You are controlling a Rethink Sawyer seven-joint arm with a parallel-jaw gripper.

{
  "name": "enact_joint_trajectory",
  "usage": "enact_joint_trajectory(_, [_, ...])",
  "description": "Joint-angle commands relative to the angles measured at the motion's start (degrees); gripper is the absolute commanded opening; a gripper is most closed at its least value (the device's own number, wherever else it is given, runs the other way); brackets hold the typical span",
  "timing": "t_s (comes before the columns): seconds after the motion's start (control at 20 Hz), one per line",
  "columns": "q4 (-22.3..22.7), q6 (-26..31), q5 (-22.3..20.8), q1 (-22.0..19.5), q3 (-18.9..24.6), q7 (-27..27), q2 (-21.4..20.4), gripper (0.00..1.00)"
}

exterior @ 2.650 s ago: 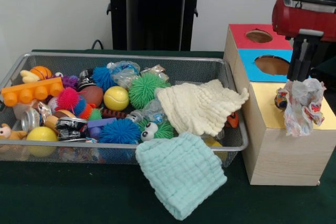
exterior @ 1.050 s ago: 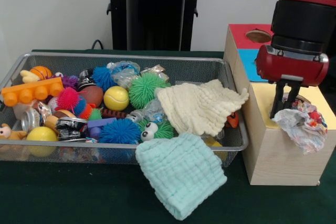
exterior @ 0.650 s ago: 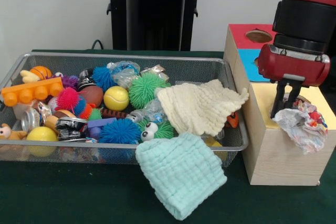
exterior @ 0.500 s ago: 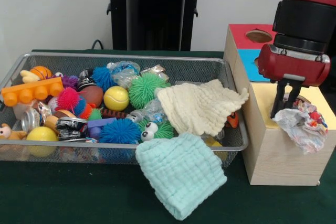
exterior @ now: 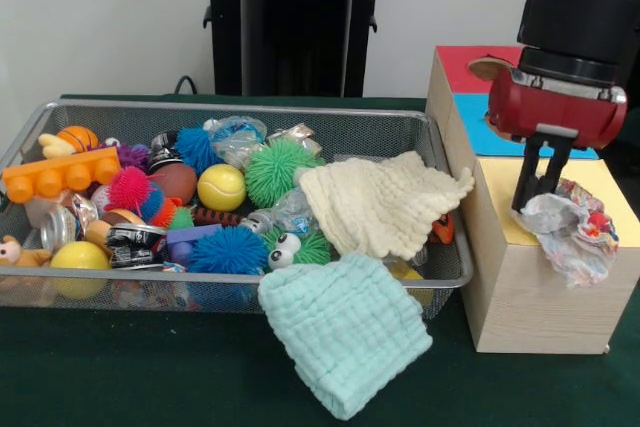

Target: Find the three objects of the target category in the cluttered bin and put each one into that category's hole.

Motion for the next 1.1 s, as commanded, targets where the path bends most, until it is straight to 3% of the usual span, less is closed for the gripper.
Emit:
enact_joint_trajectory(0.05, [5.61, 11.74, -0.26, -2.36, 5.73, 3.36, -4.13, 0.0])
enact_joint_trajectory(0.3, [7.78, 9.73, -0.9, -1.99, 6.1, 4.07, -4.59, 0.0])
enact_joint_trajectory(1.1, [7.53, 9.08, -0.96, -1.37, 5.97, 5.68, -3.58, 0.0])
